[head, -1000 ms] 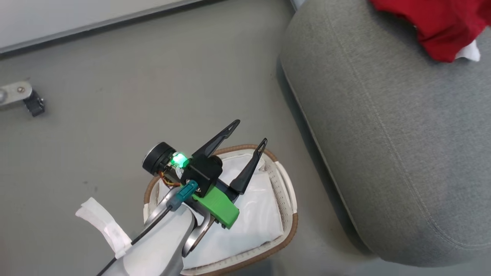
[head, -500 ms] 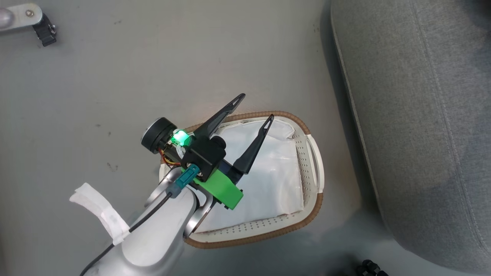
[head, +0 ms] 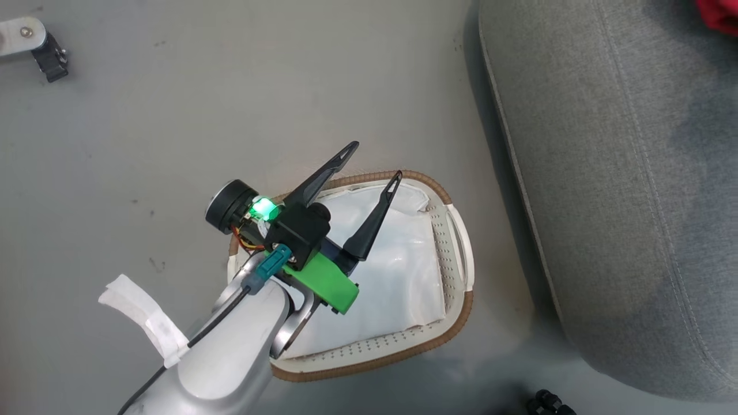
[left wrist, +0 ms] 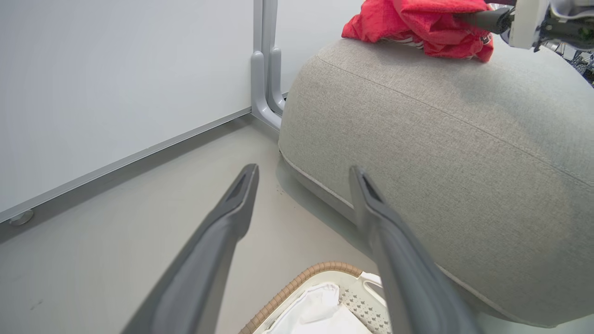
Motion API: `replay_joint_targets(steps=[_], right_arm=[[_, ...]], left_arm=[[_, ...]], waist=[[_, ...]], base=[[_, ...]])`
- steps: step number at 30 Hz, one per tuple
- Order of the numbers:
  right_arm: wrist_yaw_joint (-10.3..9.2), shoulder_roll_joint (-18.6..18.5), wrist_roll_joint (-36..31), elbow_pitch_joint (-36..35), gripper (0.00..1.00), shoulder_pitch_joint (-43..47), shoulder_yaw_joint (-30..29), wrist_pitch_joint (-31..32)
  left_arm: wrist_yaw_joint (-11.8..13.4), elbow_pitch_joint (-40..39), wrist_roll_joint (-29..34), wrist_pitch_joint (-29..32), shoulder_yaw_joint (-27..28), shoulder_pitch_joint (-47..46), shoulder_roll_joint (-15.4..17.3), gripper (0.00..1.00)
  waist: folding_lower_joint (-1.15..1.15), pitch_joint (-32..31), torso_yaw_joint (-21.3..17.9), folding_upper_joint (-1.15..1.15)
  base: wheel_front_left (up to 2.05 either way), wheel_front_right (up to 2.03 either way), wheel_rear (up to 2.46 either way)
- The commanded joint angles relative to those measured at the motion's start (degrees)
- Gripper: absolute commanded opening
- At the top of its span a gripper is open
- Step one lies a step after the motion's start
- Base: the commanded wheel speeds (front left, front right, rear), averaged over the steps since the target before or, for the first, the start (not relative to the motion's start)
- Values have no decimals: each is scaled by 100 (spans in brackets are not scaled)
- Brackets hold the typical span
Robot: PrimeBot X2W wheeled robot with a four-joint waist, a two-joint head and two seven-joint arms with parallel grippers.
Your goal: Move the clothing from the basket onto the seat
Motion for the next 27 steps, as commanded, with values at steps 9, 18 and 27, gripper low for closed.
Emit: replay_joint_targets(steps=[9, 18, 27], right_arm=[[-10, 280, 141, -309, 100, 923, 400, -15], [-10, 381, 356, -563, 100, 1248, 675, -14], [-9, 1067, 824, -910, 100, 1660, 501, -15]], left_arm=[[70, 109, -268, -2, 240, 373, -93, 100], [181, 162, -471, -3, 906, 1026, -213, 100], [423, 6, -498, -2, 2170, 1928, -350, 100]], waist=[[-1, -806, -244, 0], [-1, -1823, -21, 0], [-1, -2672, 411, 0]], base=[[0, 0, 0], [0, 0, 0], [0, 0, 0]])
